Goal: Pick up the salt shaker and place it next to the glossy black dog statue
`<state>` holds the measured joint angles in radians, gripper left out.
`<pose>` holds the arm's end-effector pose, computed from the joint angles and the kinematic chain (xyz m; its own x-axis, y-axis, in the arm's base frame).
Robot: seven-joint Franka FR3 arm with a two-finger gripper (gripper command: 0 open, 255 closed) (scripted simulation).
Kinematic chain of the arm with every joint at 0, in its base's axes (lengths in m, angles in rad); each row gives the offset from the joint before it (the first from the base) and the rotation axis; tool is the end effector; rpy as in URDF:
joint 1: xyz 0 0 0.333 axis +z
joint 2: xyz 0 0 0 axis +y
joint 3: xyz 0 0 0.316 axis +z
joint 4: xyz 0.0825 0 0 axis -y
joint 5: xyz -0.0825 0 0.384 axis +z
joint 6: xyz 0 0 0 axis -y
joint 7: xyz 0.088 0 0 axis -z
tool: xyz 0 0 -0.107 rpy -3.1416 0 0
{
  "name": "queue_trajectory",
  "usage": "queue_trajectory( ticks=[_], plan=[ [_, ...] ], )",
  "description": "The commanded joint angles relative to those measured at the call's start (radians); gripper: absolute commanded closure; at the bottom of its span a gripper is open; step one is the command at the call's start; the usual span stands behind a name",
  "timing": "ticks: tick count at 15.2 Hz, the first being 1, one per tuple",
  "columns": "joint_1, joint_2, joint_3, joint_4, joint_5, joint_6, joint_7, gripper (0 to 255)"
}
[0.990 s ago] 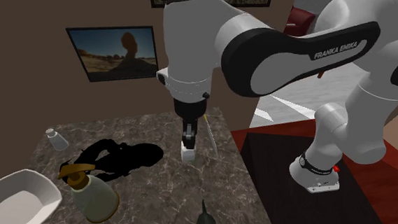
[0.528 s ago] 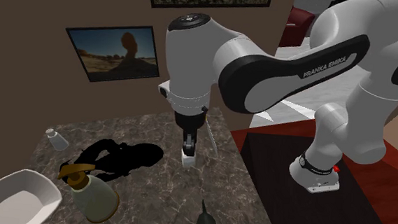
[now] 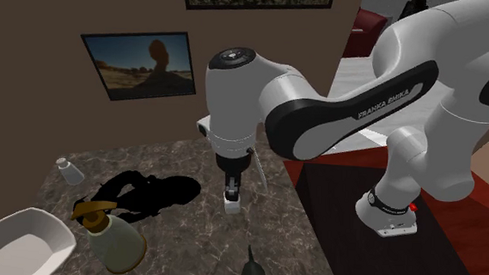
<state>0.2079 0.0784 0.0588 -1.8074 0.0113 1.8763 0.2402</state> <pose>0.5639 0.1541 0.4933 0.9997 0.0230 -0.0128 0.0228 -0.9997 -0.0127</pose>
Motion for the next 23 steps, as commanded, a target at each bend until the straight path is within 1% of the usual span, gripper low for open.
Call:
queue_trajectory(
  ticks=[1, 20, 23],
  plan=[
    [0.0, 0.001, 0.0, -0.027, 0.0, 0.028, -0.001, 255],
    [0.001, 0.078, 0.0, -0.19, -0.004, 0.269, -0.001, 255],
    [0.001, 0.078, 0.0, -0.19, -0.004, 0.269, -0.001, 255]
  ],
)
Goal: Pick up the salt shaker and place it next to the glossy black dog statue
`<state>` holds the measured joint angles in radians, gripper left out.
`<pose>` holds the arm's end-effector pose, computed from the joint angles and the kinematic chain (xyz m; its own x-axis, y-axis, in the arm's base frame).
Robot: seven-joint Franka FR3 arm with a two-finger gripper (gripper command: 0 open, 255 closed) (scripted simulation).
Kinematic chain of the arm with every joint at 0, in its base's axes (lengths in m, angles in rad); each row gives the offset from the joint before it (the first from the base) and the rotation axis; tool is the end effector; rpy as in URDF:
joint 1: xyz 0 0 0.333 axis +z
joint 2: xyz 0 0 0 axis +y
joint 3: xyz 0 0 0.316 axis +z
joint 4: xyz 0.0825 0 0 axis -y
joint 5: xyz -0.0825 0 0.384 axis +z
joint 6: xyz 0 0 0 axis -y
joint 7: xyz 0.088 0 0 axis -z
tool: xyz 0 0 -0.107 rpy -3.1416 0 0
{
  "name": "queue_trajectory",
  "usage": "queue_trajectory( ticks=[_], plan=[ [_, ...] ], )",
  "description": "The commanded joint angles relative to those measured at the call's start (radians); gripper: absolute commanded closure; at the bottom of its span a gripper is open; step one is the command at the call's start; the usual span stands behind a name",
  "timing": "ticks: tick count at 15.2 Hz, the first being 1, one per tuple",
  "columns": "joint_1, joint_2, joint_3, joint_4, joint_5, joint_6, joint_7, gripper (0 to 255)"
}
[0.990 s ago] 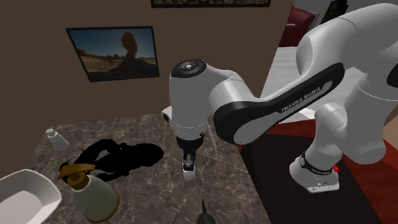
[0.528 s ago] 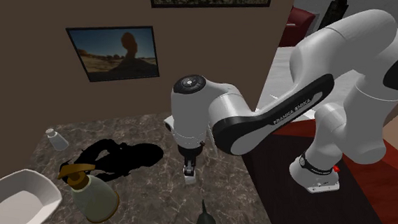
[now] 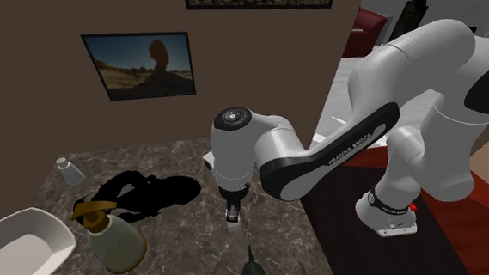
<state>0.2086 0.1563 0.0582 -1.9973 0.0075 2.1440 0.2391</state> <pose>0.5631 0.1534 0.3822 0.9997 0.0230 -0.0127 0.0229 -0.9997 -0.0127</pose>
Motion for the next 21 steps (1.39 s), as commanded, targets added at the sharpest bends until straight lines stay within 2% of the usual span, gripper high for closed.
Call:
queue_trajectory(
  ticks=[1, 4, 5, 10, 14, 21],
  plan=[
    [0.0, 0.001, 0.0, 0.0, 0.0, 0.001, 0.0, 255],
    [0.0, 0.001, 0.0, 0.0, 0.0, 0.001, 0.0, 255],
    [0.0, 0.001, 0.0, 0.0, 0.0, 0.001, 0.0, 0],
    [0.0, 0.001, 0.0, 0.0, 0.0, 0.001, 0.0, 0],
    [-0.001, -0.045, 0.0, 0.073, 0.002, -0.117, -0.001, 0],
    [-0.001, -0.045, 0.0, 0.073, 0.002, -0.117, -0.001, 0]
  ],
)
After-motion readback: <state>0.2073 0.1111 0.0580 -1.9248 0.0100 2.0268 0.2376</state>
